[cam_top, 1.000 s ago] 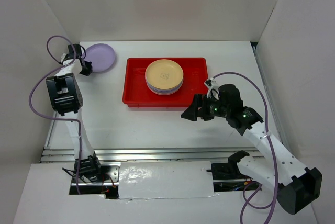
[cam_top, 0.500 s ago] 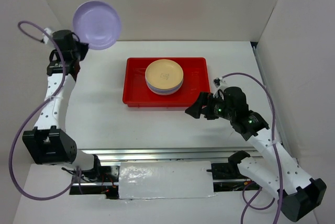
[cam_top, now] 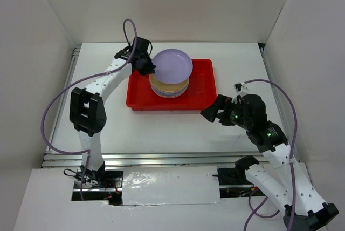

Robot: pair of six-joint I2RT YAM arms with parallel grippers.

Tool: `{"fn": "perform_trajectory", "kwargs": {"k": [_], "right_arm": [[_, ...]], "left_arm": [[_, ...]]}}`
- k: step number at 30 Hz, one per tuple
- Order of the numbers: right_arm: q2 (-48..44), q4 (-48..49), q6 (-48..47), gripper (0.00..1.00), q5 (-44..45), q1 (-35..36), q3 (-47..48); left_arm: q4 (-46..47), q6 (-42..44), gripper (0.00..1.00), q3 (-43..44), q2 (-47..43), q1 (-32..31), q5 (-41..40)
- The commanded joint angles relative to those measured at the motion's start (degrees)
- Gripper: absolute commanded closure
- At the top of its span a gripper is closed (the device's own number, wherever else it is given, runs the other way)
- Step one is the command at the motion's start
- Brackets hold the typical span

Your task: Place the plates into the plastic bin on the countertop

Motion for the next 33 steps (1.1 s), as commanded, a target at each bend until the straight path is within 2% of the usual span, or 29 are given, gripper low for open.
{"fn": "perform_trajectory", "kwargs": {"k": [1,4,5,6,7,8,12,15,17,18,19,23,27,33], "right_arm": [[-2.0,-4.4,-1.0,0.0,0.9,-0.5,2.5],[-3.1,-5.2,-1.0,0.0,0.6,-0.7,2.9],[-3.3,-5.5,-1.0,0.0,0.6,-0.6,3.0],[-3.4,-5.7,-1.0,0.0,0.5,-0.6,3.3],[-3.4,-6.2,-1.2,0.0,0.4,-0.5,3.6],[-3.4,-6.3,-1.3,0.0,0.4,-0.6,3.9],[-3.2,-8.2,-2.4,0.0,3.0,-0.8,7.5],[-2.1,-11.1,-4.3,0.0,10.4,-1.2,12.8],[-0.2,-14.6,-4.4,0.0,20.1,-1.2,16.0],[0.4,-15.9,-4.0,0.0,23.1,-1.2,18.9],[1.2,-17.3,-3.8,0.0,28.1,-1.1,20.2],[2.6,-22.0,-2.9,0.0,38.3,0.8,26.7],[-0.7,-24.3,-6.0,0.0,43.0,3.9,29.4],[-7.3,-27.4,-12.7,0.0,42.3,4.8,33.4]], "left_arm": [[-1.6,0.4,1.0,3.6,-2.2,-0.2,-3.4],[-3.4,0.0,1.0,4.0,-1.4,-0.4,-4.1],[-3.4,0.0,0.88,4.0,-1.2,-0.4,-3.5],[-3.4,0.3,0.71,4.3,-1.0,-0.5,-3.1],[-3.9,-0.1,0.47,4.7,-1.0,-0.8,-3.0],[-4.9,0.3,0.01,5.2,-1.3,-1.0,-3.4],[-6.0,2.5,0.01,5.4,-7.3,-2.6,-3.7],[-9.9,5.6,0.01,4.3,-15.7,-4.8,-9.7],[-12.0,7.8,0.01,0.7,-22.6,-5.2,-14.1],[-13.4,8.2,0.01,-0.9,-25.1,-4.5,-18.5],[-15.7,9.4,0.01,-2.5,-27.1,-3.6,-19.7],[-20.6,12.2,0.01,-12.4,-38.0,3.2,-24.3],[-22.3,15.2,0.01,-19.8,-45.7,9.5,-27.0],[-20.9,13.6,0.01,-32.4,-62.8,10.1,-25.9]]}}
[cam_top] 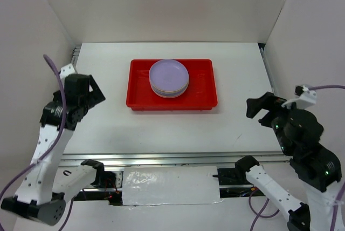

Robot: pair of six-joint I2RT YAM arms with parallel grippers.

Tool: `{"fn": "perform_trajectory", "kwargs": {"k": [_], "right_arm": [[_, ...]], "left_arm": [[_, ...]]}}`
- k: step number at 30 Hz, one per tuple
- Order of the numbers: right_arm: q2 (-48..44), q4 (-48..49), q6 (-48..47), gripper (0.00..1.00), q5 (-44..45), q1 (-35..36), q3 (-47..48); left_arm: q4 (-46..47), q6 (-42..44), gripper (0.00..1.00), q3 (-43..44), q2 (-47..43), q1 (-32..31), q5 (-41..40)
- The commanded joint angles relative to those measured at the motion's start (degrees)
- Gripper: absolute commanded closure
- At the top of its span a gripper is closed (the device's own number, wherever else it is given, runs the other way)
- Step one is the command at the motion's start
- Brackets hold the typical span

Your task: Place the plates into the plastic bin on the countertop

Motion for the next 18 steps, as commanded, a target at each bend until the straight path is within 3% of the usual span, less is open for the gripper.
{"fn": "perform_trajectory", "kwargs": {"k": [1,9,18], "right_arm": [[-3.0,-4.7,-5.0,0.0,2.9,0.5,4.6],[-7.6,-9.0,-4.6,0.0,6.0,2.4,5.5],[-7.9,-7.8,-4.2,0.0,3.6,2.4,3.7]], "left_arm": [[-0.3,1.2,0.01,-4.9,-11.1,-0.1,-1.8],[-0.8,1.2,0.01,-11.7,-29.3,0.1,-4.2],[-0.6,1.4,0.01,-12.1,-28.2,0.0,-3.3]]}}
